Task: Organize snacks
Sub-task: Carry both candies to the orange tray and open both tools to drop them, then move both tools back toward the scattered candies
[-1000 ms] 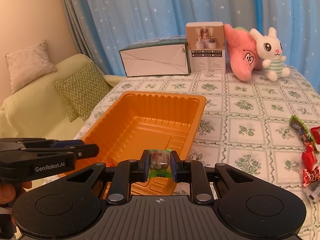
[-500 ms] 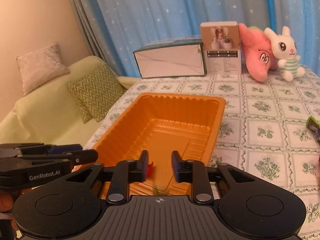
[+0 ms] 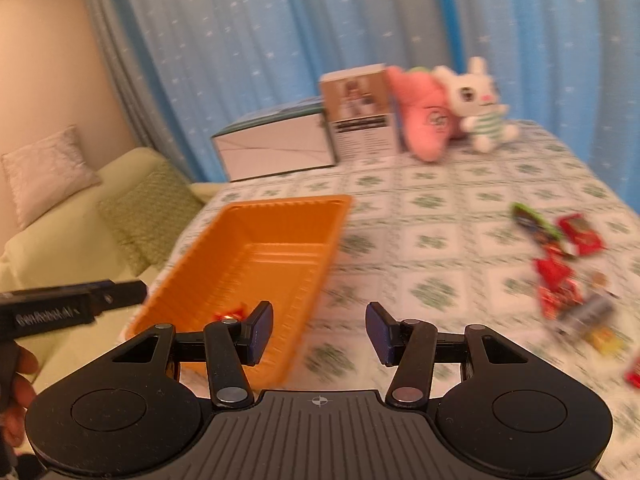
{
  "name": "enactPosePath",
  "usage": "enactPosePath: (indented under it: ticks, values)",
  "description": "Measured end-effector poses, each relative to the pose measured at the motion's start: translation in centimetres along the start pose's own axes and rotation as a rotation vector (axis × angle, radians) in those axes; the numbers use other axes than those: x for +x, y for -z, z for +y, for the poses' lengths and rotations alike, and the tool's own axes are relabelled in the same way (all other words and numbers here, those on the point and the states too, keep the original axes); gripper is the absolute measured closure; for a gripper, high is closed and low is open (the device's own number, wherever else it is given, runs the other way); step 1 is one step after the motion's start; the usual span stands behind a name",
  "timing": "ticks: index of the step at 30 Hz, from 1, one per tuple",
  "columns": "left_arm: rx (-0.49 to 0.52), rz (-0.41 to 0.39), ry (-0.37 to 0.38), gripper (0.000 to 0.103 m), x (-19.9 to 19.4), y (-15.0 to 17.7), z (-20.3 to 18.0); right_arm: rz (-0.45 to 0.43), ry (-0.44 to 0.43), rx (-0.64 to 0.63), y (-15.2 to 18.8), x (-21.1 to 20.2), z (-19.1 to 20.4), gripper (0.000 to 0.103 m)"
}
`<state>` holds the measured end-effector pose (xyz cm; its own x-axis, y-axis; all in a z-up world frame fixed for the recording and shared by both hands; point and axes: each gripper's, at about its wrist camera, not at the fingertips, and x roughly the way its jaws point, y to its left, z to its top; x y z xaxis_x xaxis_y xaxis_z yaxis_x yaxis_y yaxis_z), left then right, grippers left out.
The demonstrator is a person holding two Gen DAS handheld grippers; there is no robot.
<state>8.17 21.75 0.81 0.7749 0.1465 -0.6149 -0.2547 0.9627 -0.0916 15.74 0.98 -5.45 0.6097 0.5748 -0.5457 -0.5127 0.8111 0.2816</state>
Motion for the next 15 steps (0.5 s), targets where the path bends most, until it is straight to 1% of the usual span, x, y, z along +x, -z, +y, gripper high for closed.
enactPosePath:
  ticks: [5, 8, 12, 15]
  values:
    - [0.005, -0.013, 0.032, 0.058, -1.7, 1.5, -3.2, -0.017, 0.067, 0.037, 2.0, -4.0, -2.1, 0.051]
    - [-0.012, -0.017, 0.053, 0.058, -2.7, 2.5, -5.1, -0.035, 0.101, 0.069, 3.2, -6.5, -3.8, 0.051]
    - [-0.004, -0.014, 0.083, 0.056, -3.3, 3.5, -7.6, -0.048, 0.169, 0.099, 4.7, -9.6, -6.2, 0.051]
    - [0.002, -0.007, 0.111, 0.048, -3.4, 4.1, -9.5, -0.051, 0.214, 0.118, 5.4, -11.4, -7.8, 0.051]
